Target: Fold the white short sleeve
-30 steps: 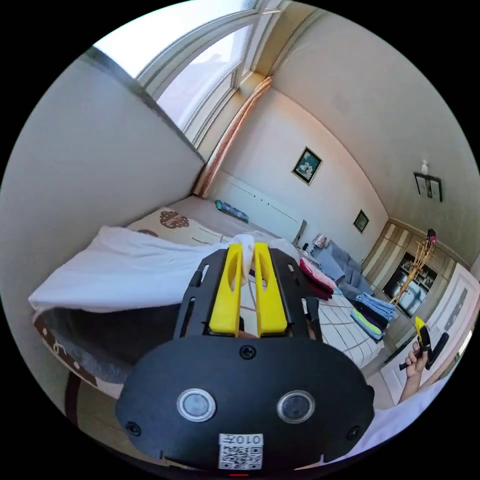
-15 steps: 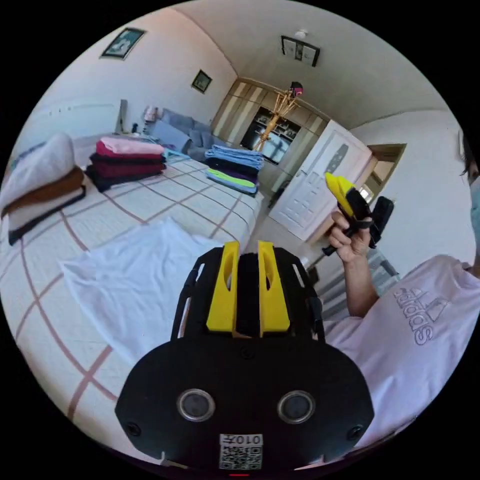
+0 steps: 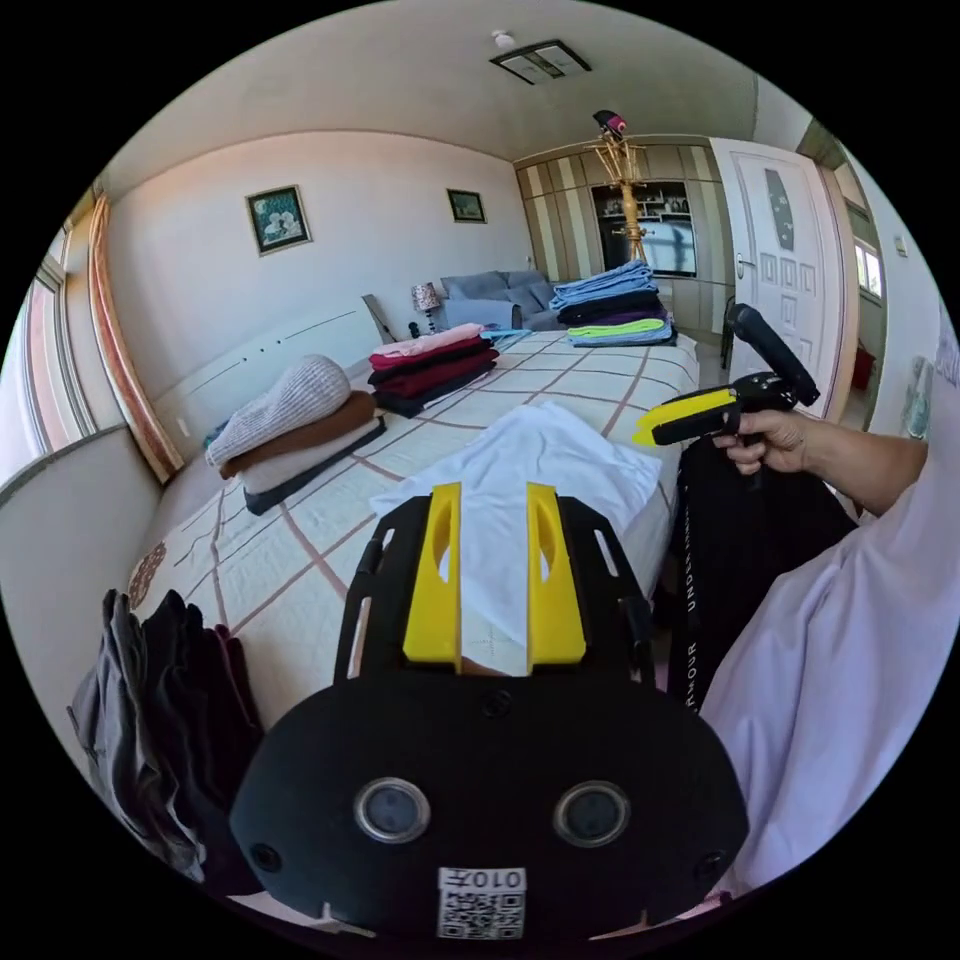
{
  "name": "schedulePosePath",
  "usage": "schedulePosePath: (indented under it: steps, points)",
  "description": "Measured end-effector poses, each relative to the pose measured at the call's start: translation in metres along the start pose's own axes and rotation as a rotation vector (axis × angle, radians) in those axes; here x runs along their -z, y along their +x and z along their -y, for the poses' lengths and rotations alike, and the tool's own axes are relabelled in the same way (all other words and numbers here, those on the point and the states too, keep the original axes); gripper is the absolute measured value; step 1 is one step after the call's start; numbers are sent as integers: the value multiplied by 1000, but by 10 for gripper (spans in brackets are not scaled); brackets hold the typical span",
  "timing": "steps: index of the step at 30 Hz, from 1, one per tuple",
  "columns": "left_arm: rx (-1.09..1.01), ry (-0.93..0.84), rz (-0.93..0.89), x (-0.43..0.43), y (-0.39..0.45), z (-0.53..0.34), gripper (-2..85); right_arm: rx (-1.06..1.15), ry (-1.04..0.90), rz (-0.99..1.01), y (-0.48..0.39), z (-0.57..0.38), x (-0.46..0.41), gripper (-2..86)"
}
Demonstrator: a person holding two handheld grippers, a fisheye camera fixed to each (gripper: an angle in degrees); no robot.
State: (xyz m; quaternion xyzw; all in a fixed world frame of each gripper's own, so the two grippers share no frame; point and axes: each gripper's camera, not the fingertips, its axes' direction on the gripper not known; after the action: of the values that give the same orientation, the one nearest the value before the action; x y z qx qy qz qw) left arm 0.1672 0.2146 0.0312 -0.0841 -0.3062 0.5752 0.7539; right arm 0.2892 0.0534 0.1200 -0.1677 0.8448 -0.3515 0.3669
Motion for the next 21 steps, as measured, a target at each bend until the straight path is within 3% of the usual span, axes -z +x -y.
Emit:
schedulePosePath:
  steps: [6, 11, 21]
  points:
    - [-26, 38, -100, -22, 41, 10, 109, -83, -118, 9, 13, -3, -30, 90]
    - [-94, 18, -183, -44, 67, 21, 136, -111, -41, 113, 11, 16, 5, 41]
    - [-125, 55, -156, -56, 81, 33, 156, 335, 78, 117, -111, 84, 73, 30]
